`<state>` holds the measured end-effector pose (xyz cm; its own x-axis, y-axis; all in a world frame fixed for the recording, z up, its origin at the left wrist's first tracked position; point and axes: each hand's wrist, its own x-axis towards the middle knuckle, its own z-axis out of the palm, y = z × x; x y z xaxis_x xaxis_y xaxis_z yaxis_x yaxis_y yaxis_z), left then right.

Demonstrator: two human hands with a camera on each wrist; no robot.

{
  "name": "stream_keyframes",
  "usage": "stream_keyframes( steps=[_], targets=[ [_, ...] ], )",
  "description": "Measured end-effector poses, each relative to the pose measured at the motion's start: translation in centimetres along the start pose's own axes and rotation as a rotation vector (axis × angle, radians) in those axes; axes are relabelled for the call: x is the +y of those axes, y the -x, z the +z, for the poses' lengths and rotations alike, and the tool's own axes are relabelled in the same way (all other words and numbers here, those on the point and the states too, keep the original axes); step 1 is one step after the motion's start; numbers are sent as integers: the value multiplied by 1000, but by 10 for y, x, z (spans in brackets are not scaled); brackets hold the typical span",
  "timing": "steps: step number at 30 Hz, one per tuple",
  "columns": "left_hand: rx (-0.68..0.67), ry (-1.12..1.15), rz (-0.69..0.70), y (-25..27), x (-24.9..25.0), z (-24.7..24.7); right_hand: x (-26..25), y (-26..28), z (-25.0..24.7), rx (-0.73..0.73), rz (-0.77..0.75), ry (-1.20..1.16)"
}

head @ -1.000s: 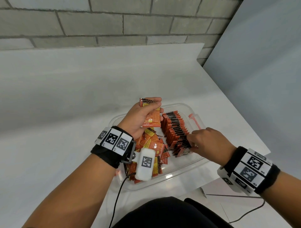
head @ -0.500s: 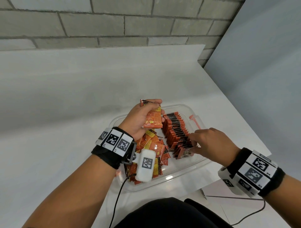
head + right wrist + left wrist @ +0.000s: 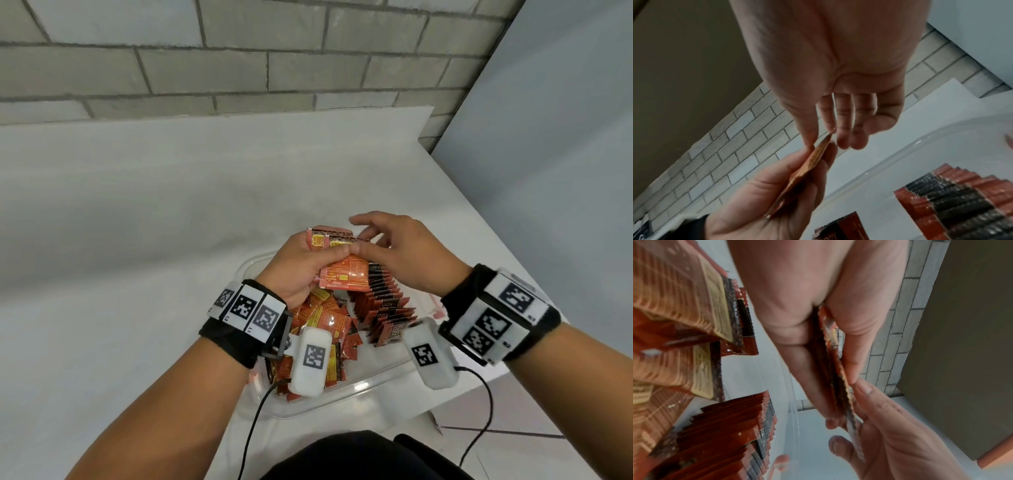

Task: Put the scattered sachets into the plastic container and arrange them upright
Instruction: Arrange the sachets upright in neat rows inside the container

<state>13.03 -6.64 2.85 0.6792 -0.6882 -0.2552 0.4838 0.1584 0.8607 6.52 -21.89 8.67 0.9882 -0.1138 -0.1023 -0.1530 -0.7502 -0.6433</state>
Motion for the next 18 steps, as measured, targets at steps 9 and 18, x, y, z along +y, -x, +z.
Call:
stream_keyframes(
  steps=[9, 18],
  targets=[
    [79, 147, -17, -1, 8, -1, -1, 5, -3, 297, -210, 84],
    [51, 48, 71, 1, 5, -1, 6, 7, 2, 244, -217, 159]
  ],
)
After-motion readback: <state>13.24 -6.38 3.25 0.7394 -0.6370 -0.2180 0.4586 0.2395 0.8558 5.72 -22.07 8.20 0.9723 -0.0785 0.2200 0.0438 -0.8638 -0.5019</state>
